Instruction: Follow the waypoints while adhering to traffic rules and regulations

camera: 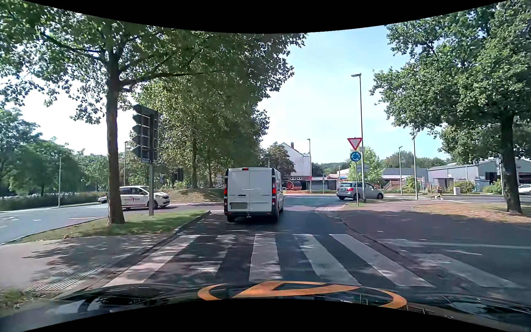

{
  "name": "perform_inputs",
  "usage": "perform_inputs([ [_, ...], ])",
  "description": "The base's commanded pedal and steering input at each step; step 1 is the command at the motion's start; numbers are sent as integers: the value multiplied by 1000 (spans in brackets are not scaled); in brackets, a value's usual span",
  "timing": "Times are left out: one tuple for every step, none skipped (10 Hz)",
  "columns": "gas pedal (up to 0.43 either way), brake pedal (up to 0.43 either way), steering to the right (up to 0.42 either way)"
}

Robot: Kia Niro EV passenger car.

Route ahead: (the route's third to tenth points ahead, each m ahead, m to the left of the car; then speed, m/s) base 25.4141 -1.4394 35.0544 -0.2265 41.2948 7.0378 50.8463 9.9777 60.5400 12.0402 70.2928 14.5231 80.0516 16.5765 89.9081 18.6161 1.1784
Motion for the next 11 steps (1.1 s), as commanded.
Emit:
perform_inputs([
  [0,244,-7],
  [0,244,-7],
  [0,244,-7],
  [0,244,-7],
  [0,244,-8],
  [0,238,-7],
  [0,238,-8],
  [0,238,-8],
  [0,238,-8],
  [0,238,-8],
  [0,238,-8],
])
